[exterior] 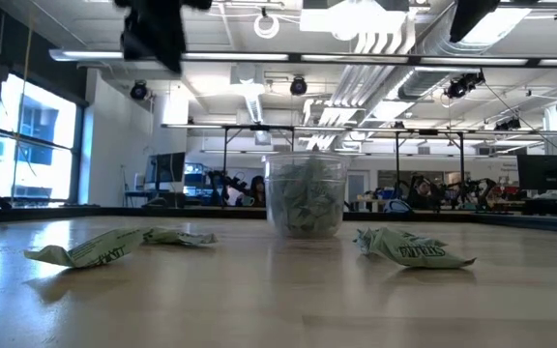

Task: Pick and place Stevia / Truvia into bins
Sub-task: Put the white stevia packet into the transparent container

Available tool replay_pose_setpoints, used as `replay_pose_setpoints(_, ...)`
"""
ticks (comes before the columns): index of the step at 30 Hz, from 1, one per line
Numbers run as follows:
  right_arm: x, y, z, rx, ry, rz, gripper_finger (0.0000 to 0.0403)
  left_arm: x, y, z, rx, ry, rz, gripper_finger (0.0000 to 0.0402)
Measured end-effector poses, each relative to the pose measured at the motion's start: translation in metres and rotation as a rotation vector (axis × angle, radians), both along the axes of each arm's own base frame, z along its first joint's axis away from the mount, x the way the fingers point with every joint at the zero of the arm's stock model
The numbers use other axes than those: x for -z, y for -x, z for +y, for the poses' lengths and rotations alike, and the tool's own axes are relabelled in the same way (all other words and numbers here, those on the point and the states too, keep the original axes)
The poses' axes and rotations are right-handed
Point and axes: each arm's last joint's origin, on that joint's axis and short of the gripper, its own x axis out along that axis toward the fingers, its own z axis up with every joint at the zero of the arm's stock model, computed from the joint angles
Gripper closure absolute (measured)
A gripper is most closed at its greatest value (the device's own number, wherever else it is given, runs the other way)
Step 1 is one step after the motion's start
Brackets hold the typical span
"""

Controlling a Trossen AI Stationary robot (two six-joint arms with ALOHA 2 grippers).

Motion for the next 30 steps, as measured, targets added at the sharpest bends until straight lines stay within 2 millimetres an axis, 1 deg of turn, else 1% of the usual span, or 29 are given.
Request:
replay_pose_setpoints(2,0.000,-0.001,0.001,0.013,-0.012,-0.015,0.0210,0.030,0.003,-0.002,0.036,-0.025,0.039,0.0218)
replay_pose_setpoints(4,-0.001,-0.002,0.003,0.023,-0.023,-0.039,0.0210,0.057,0.010,-0.001,0.041,-0.005,0.118,0.0218)
replay_pose_setpoints(5,-0.001,-0.003,0.004,0.033,-0.030,-0.052,0.0210,0.068,0.013,-0.001,-0.004,0.026,0.160,0.0218)
replay_pose_setpoints(6,-0.001,-0.003,0.005,0.044,-0.037,-0.067,0.0210,0.079,0.016,0.001,-0.090,0.066,0.200,0.0218)
replay_pose_setpoints(8,-0.002,-0.005,0.007,0.063,-0.048,-0.102,0.0210,0.095,0.023,0.006,-0.337,0.156,0.276,0.0218)
replay_pose_setpoints(9,-0.003,-0.007,0.008,0.071,-0.048,-0.116,0.0210,0.099,0.025,0.007,-0.458,0.200,0.294,0.0218)
replay_pose_setpoints(10,-0.003,-0.009,0.009,0.075,-0.044,-0.132,0.0210,0.099,0.024,0.006,-0.555,0.240,0.277,0.0218)
replay_pose_setpoints(11,-0.003,-0.010,0.010,0.080,-0.039,-0.147,0.0210,0.098,0.023,0.003,-0.612,0.269,0.253,0.0218)
replay_pose_setpoints(16,-0.002,-0.025,0.010,0.083,0.000,-0.181,0.0210,0.103,0.016,-0.009,-0.786,0.275,0.148,0.0218)
replay_pose_setpoints(18,0.001,-0.030,0.011,0.078,0.003,-0.173,0.0210,0.109,0.012,-0.010,-0.809,0.271,0.154,0.0218)
replay_pose_setpoints(20,0.004,-0.035,0.011,0.067,0.010,-0.146,0.0210,0.119,0.008,-0.012,-0.820,0.276,0.196,0.0218)
replay_pose_setpoints(26,0.016,-0.047,0.012,0.050,-0.001,-0.060,0.0210,0.142,-0.012,-0.021,-0.771,0.388,0.231,0.0218)
replay_pose_setpoints(30,0.022,-0.052,0.013,0.048,0.005,-0.008,0.0210,0.151,-0.020,-0.025,-0.755,0.422,0.229,0.0218)
